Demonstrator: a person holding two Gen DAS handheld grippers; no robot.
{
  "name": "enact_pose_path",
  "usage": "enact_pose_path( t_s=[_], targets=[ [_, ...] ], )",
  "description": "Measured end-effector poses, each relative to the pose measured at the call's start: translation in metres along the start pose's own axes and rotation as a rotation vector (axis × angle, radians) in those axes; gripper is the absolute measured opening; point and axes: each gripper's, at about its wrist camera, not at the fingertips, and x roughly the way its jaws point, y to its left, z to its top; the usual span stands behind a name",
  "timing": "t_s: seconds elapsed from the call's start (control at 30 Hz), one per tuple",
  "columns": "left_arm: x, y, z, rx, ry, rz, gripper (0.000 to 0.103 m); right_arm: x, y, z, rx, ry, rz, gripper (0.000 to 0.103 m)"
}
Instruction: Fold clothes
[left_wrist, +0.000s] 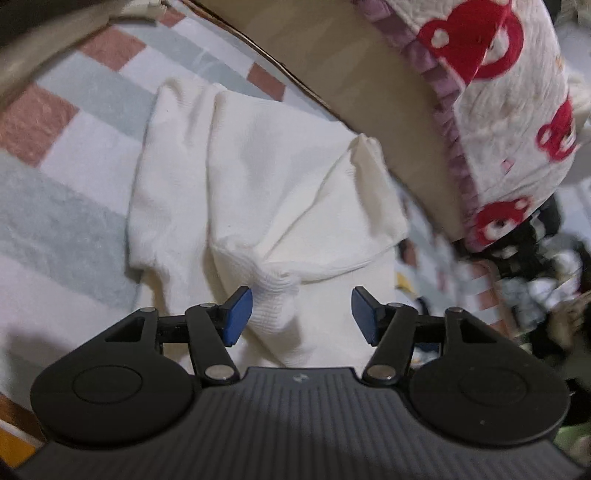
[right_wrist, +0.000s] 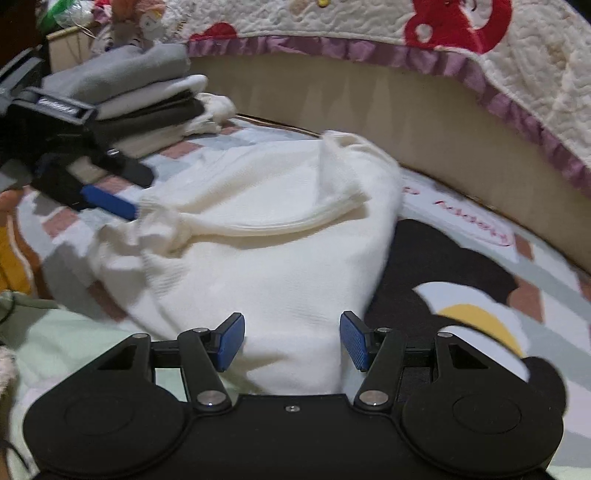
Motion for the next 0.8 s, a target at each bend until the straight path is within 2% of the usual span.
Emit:
enact_pose_path(
  t_s=[0.17, 0.27, 0.33, 0.4, 0.47, 0.5, 0.53, 0.6, 0.7, 0.8],
  targets=[
    [0.025, -0.030, -0.017, 0.206, 0.082, 0.105, 0.065, 0.009, -0.022, -0.012, 0.152, 0.046, 0.060, 0.063],
    [0.045, -0.043, -0.031, 0.292, 0.117, 0.177, 0.066, 0.018, -0.029, -0.021, 0.220, 0.071, 0.096, 0.063],
    [0.051, -0.044, -0.034, 0.300, 0.055, 0.226, 0.066, 0.022, -0.030, -0.024, 0.249, 0.076, 0.106, 0.063],
    [0.055, -0.045, -0.033, 0.287, 0.006, 0.240, 0.063, 0.025, -0.031, -0.027, 0.272, 0.076, 0.111, 0.064],
    [0.056, -0.042, -0.031, 0.278, -0.014, 0.264, 0.035, 0.027, -0.031, -0.029, 0.287, 0.073, 0.110, 0.066],
    [0.056, -0.041, -0.030, 0.284, -0.021, 0.286, 0.010, 0.028, -0.032, -0.030, 0.295, 0.072, 0.113, 0.066],
    [0.055, -0.041, -0.029, 0.291, -0.034, 0.303, 0.009, 0.027, -0.033, -0.032, 0.300, 0.069, 0.120, 0.066],
    [0.035, -0.040, -0.028, 0.253, -0.094, 0.274, 0.008, 0.026, -0.034, -0.034, 0.311, 0.065, 0.134, 0.066],
    [-0.005, -0.062, -0.039, 0.339, -0.239, 0.295, 0.008, 0.023, -0.033, -0.032, 0.303, 0.052, 0.161, 0.067],
    [-0.007, -0.056, -0.054, 0.278, -0.199, 0.319, 0.008, 0.021, -0.027, -0.027, 0.244, 0.067, 0.153, 0.067]
  ],
)
